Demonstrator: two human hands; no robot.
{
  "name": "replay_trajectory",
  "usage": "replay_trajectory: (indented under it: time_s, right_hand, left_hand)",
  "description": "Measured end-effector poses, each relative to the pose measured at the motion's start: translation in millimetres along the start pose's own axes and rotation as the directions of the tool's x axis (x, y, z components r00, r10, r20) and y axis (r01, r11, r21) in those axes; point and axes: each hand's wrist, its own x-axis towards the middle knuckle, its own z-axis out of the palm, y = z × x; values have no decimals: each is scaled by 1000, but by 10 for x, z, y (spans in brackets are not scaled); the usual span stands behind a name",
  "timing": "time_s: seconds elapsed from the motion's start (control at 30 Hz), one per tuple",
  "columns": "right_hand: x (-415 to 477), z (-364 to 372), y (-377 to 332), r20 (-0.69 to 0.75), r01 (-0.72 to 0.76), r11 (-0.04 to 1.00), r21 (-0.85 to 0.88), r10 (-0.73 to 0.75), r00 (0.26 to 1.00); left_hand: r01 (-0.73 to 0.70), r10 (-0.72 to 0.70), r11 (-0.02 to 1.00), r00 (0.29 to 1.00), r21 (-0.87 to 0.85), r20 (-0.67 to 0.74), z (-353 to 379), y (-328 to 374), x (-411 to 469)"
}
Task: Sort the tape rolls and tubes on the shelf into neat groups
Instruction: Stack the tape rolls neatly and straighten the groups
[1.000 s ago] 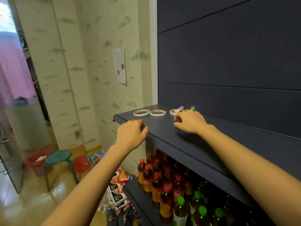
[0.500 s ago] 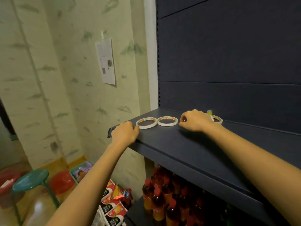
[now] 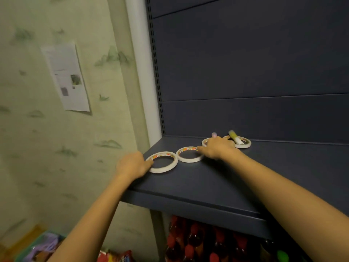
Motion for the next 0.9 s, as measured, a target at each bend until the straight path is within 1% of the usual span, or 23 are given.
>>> replay_trajectory:
  time_s: [0.1, 0.2, 0.27, 0.37, 0.47, 0.67, 0.8, 0.9]
  right_hand:
    - [31, 68, -114, 9, -52, 997, -53, 52, 999]
    - [41, 103, -148, -21, -67, 996, -51, 67, 998]
    - [18, 57, -101, -57, -61, 996, -66, 57, 997]
    - [-85, -95, 113, -140, -68, 995, -80, 56, 989]
    - [-240, -268, 469, -228, -171, 984, -40, 158, 961]
    - [-785, -505, 1391, -334, -351, 935, -47, 317, 888]
    - [-1341, -619, 2075, -378, -480, 877, -34, 433, 818]
    - [-1851, -711, 2631, -410, -585, 811, -29, 524, 746]
  left_hand:
    - [-37, 36, 999, 999, -33, -32, -66, -110, 21]
    - [-65, 58, 992, 996, -105, -63, -112, -191, 51]
    - [-92, 83, 989, 993, -120, -78, -140, -195, 90]
    - [-172, 161, 977, 983, -130, -89, -205, -25, 142]
    - [-263, 248, 949, 963, -174, -100, -254, 342, 162]
    - [-428, 412, 871, 904, -240, -115, -188, 1349, 52]
    - [-552, 542, 795, 832, -252, -115, -132, 2125, -225]
    - [-650, 648, 716, 754, -253, -105, -102, 2772, -549]
